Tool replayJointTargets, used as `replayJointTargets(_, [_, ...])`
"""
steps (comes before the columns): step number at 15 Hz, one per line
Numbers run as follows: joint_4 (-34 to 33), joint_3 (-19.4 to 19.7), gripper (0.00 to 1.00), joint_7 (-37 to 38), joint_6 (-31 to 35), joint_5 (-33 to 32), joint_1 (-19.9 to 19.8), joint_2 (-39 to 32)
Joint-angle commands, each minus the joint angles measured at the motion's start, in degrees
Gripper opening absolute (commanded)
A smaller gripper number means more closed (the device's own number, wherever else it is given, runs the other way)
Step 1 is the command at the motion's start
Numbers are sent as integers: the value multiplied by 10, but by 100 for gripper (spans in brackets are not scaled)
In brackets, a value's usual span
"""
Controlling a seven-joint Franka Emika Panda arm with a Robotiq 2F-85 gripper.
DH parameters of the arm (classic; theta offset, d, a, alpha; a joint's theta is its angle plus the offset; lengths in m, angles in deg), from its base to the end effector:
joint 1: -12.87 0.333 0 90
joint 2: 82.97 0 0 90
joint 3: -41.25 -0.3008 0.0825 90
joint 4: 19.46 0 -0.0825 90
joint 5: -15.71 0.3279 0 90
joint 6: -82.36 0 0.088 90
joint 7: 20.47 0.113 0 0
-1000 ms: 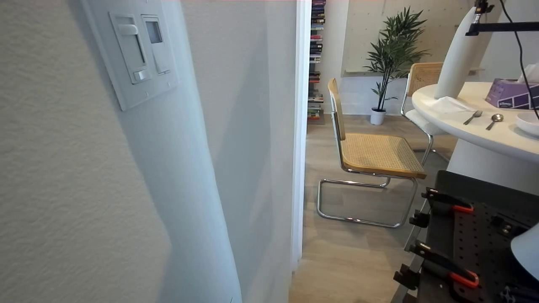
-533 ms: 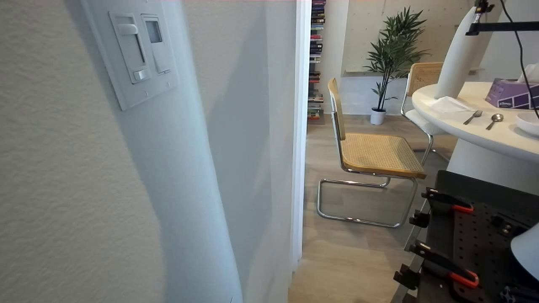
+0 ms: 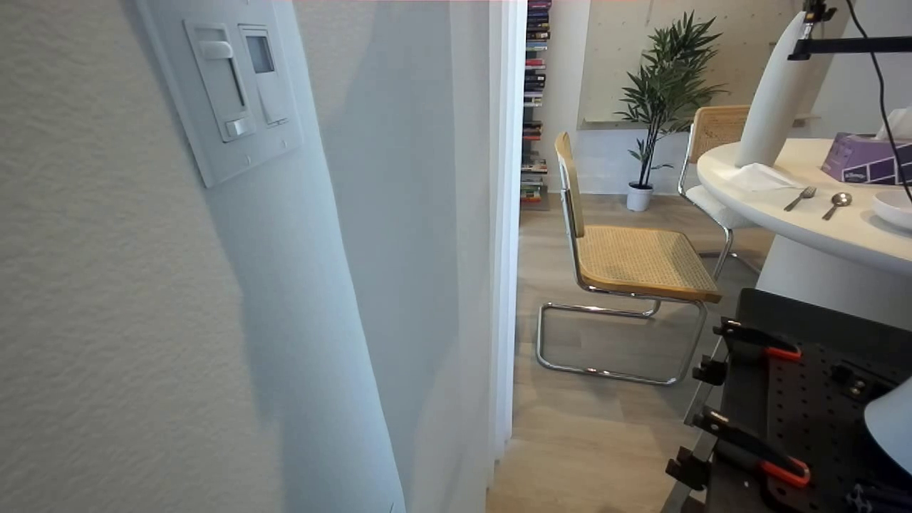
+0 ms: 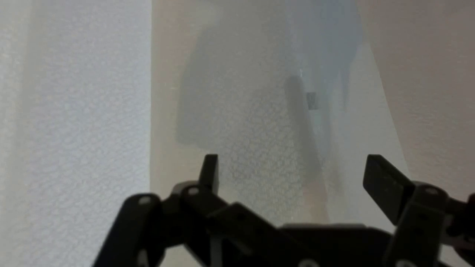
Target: Open the curtain.
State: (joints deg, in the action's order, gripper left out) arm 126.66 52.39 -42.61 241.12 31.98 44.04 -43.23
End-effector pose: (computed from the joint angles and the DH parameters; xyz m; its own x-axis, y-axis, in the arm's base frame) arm 0.3442 0.0950 0.5961 0.5396 0.2465 0.8050 0.5191 -0.8502 -0.0876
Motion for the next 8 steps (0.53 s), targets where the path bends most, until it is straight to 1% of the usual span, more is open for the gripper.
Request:
replayJointTargets(1, [-9,33,100,-34,38,28,49,-9])
replayJointTargets(5, [-9,74,100,-43,70,27,105,-5])
replayJointTargets(8, [-9,109,100,-43,82,23,151,0])
